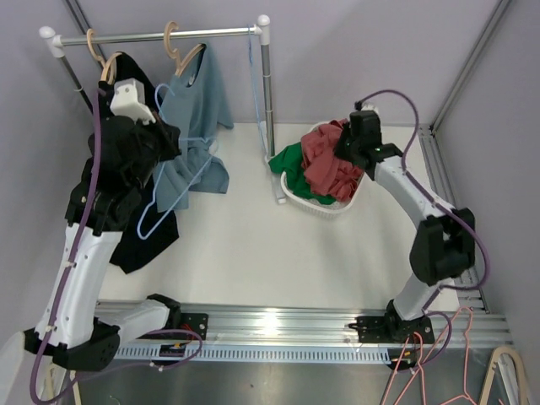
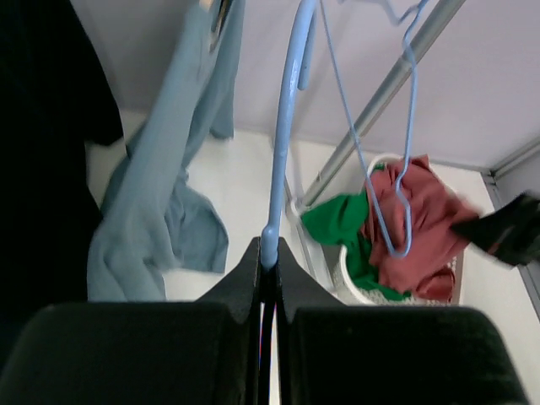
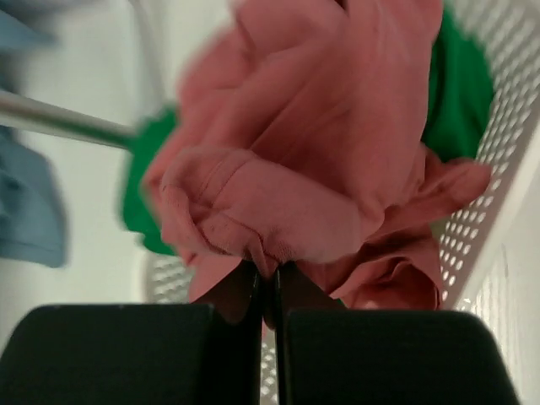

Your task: Remove the t-shirt from the hanger

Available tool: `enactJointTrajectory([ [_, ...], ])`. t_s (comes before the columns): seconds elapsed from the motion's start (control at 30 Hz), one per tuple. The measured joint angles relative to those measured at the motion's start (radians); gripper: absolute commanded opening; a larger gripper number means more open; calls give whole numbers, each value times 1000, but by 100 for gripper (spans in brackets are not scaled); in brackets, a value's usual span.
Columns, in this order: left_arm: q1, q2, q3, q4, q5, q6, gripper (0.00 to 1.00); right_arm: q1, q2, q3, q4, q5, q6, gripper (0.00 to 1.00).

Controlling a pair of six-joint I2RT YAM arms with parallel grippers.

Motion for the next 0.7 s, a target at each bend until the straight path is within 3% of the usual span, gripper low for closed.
enactJointTrajectory([
  [0.2, 1, 125, 150, 129, -9, 124, 1, 0, 409, 192, -210, 14, -1, 0],
  [0.3, 1, 182, 166, 209, -34, 166, 1, 0, 482, 225, -233, 16, -3, 4],
  [0.37, 1, 222, 166, 259, -54, 190, 1, -3, 460, 233, -250, 11, -5, 24],
  [0.4, 1, 244, 169, 279, -61, 200, 1, -5, 446, 237, -262, 9, -5, 63],
  [0.43, 2, 270, 177, 299, -71, 211, 1, -5, 435, 245, -279, 9, -2, 79],
  [0.53, 2, 351, 228, 324, -82, 237, 1, -8, 386, 272, -331, 14, -18, 95],
  [0.7, 2, 470, 351, 359, -73, 278, 1, -9, 222, 291, -376, 45, -28, 99],
])
